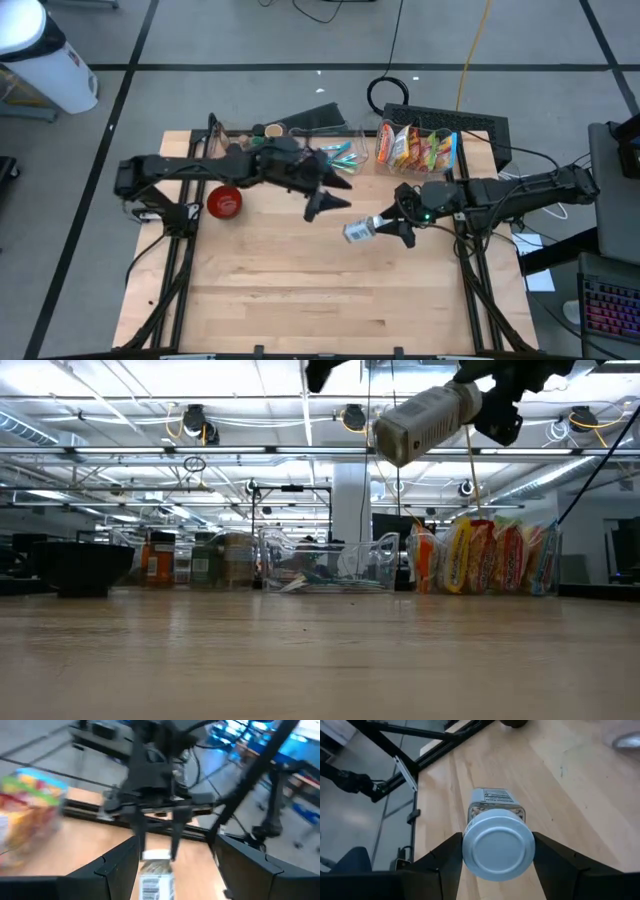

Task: Pick & Place Food Item
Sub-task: Put the white seasoning bottle into the left transparent bin

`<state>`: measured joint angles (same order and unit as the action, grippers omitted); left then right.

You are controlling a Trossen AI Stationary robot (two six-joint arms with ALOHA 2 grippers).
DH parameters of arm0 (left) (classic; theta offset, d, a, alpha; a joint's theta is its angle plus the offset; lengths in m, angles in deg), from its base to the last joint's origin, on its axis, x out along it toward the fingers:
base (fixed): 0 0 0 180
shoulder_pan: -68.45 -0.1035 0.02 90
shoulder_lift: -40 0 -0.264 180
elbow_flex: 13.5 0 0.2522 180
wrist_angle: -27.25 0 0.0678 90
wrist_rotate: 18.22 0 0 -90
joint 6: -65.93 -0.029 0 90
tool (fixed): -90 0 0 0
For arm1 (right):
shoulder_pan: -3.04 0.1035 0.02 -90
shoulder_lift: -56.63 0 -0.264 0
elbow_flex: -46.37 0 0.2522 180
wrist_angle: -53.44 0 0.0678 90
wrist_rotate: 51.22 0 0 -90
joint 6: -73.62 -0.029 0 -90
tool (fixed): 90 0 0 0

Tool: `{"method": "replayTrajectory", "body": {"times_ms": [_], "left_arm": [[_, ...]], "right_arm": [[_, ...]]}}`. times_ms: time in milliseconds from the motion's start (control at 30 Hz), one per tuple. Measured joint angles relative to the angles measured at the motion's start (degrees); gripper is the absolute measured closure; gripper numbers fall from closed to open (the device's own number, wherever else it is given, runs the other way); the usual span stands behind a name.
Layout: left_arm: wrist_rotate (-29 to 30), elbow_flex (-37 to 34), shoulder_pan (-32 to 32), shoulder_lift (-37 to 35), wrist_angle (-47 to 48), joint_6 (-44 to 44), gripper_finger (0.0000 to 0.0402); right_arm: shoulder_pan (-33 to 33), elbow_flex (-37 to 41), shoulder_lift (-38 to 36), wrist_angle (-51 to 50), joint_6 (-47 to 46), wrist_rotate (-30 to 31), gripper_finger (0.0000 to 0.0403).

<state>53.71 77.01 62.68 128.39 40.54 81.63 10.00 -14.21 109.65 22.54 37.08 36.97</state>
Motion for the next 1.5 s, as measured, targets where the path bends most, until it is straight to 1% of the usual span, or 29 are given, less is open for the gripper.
{"method": "replayTrajectory", "body": {"times_ms": [100, 200, 367, 433, 633, 833, 1167, 1267, 1400, 1500], "left_arm": [[-2.86, 5.88, 0.63, 4.68, 5.41, -1.45, 0.0135], [-4.97, 10.09, 1.03, 8.77, 9.98, -2.12, 0.0135], [-10.52, 12.74, 1.03, 13.51, 12.24, -0.03, 0.0135], [-11.16, 12.88, 1.03, 14.39, 11.91, 0.73, 0.0135], [-10.38, 12.91, 1.03, 15.18, 12.54, 0.96, 0.0135], [-5.64, 12.87, 0.9, 15.18, 12.34, 0.48, 0.0135], [-6.97, 12.85, 0.91, 15.2, 10.15, -0.3, 0.0136], [-7.76, 12.85, 1.03, 15.2, 9.31, -0.17, 0.0152], [-7.92, 12.85, 1.01, 15.2, 9.35, -0.56, 0.02], [-7.94, 12.82, 1.01, 15.2, 8.97, -0.67, 0.02]], "right_arm": [[-0.04, -1.17, 0.21, -0.24, 1.73, 0.13, 0.0208], [-0.19, -3.0, 0.27, 0.15, 3.8, 0.35, 0.0208], [-0.25, -6.35, 0.28, -0.1, 7.99, 2.01, 0.0208], [-0.42, -7.44, 0.3, -1.04, 9.52, 2.28, 0.0208], [-0.52, -9.57, 0.34, -1.9, 12.68, 3.36, 0.0208], [-0.57, -10.08, 0.28, -0.86, 12.92, 3.45, 0.0208], [-0.54, -9.91, 0.32, 2.34, 14.91, 3.23, 0.0208], [-0.57, -9.91, 0.32, 2.86, 14.98, 3.21, 0.0208], [-0.65, -9.91, 0.32, 2.72, 14.73, 3.21, 0.0208], [-0.64, -9.91, 0.32, 2.77, 14.72, 3.21, 0.0208]]}}
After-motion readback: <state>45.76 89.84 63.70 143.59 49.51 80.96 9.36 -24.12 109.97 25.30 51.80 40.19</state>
